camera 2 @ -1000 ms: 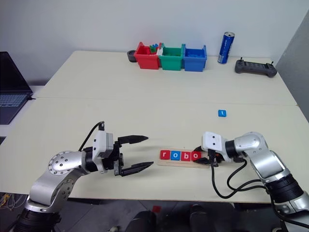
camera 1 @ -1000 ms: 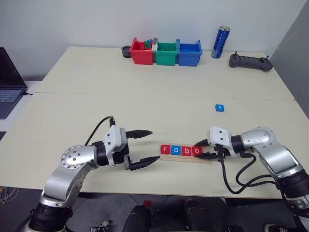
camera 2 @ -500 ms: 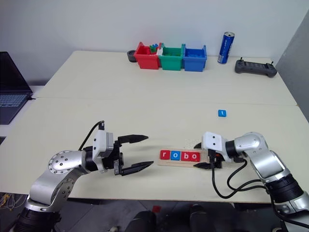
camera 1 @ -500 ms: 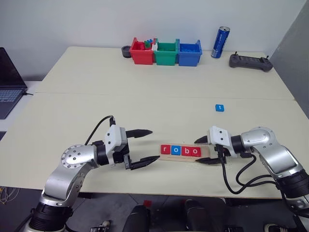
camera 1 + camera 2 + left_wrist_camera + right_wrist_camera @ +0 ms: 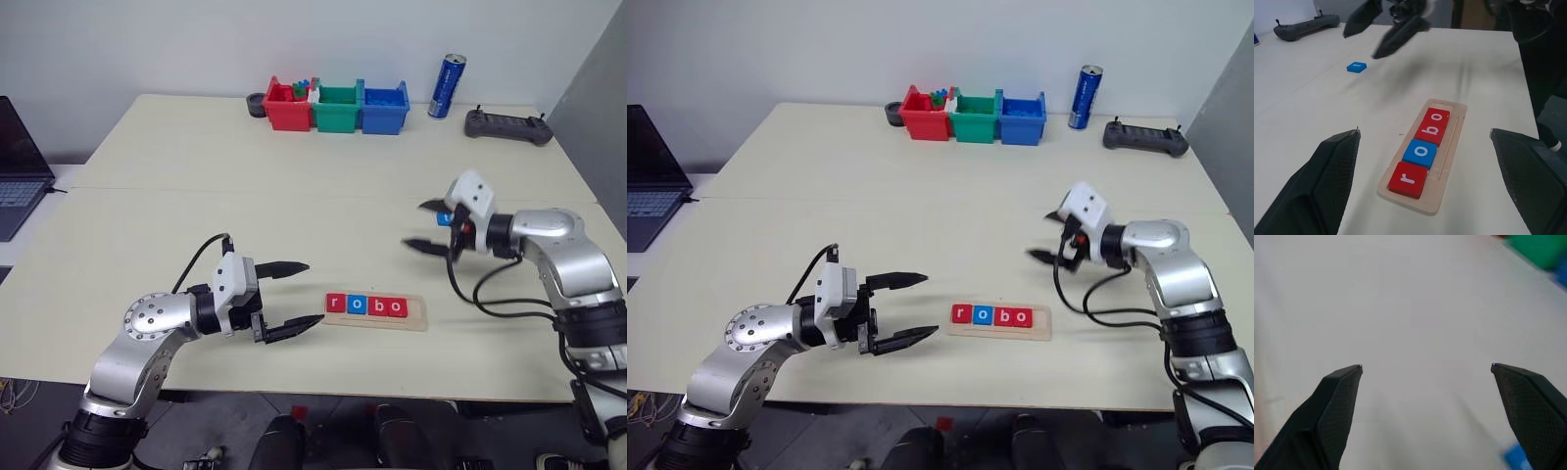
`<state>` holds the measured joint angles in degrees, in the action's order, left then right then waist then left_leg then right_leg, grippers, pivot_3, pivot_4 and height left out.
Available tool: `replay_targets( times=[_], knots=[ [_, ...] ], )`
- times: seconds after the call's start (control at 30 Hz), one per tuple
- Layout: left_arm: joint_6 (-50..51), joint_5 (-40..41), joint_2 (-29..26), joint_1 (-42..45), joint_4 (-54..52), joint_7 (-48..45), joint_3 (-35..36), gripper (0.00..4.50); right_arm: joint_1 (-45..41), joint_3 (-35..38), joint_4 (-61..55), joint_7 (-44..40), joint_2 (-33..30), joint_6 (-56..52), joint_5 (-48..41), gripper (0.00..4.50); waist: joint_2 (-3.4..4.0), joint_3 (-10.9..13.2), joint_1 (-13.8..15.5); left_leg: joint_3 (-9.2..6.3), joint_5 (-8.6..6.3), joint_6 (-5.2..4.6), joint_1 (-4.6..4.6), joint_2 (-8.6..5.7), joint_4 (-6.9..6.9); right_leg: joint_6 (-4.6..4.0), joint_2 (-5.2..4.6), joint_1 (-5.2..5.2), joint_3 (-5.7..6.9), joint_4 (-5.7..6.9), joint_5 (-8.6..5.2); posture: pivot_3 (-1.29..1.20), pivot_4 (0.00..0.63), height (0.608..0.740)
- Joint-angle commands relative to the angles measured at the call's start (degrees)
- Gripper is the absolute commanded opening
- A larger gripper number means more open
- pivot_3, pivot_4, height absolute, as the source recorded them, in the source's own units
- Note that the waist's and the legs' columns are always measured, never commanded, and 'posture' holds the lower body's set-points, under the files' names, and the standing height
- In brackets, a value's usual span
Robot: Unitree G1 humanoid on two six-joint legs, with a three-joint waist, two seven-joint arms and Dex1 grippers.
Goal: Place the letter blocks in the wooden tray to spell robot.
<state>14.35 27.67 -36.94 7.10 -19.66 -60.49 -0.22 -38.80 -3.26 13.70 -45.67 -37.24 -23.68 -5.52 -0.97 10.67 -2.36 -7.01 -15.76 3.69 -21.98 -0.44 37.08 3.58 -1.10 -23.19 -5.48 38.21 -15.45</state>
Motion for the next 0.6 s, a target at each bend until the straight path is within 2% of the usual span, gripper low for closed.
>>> replay_targets(
  times=[0.03,0.13,0.3,0.6],
  knots=[
    [-0.9,0.3,-0.4,0.9,-0.3,-0.2,0.8,4.50,-0.7,3.5,4.3,10.9,2.6,2.1,2.8,4.47,0.00,0.0,-0.1,0.02,0.00,0.00,0.00,0.00,-0.01,0.00,0.00,-0.01,-0.02,0.00,0.00,0.00,0.150,0.740],
    [-0.8,0.2,-0.4,1.2,-0.3,-0.4,0.5,4.50,-1.2,4.7,9.0,18.2,5.4,2.2,4.3,4.47,0.00,0.0,-0.4,0.06,0.00,0.00,0.00,0.01,-0.03,0.00,0.00,-0.05,-0.07,0.04,0.00,0.00,0.150,0.740],
    [-0.6,0.2,-0.4,2.0,0.1,-0.8,0.2,4.50,-2.6,6.7,15.4,25.6,9.2,1.1,4.0,4.47,0.00,0.0,-1.0,0.11,0.00,0.00,0.07,0.00,0.00,-0.01,0.02,-0.06,-0.12,0.25,0.00,0.00,0.150,0.740],
    [-0.8,0.2,-0.9,1.8,0.0,-1.5,0.6,4.50,-6.1,10.7,19.7,31.4,16.3,-2.8,0.5,4.47,0.02,0.0,-2.4,0.11,0.02,-0.02,0.18,0.03,0.02,-0.02,0.08,-0.07,-0.16,0.49,-0.01,0.00,0.150,0.740]
  ],
)
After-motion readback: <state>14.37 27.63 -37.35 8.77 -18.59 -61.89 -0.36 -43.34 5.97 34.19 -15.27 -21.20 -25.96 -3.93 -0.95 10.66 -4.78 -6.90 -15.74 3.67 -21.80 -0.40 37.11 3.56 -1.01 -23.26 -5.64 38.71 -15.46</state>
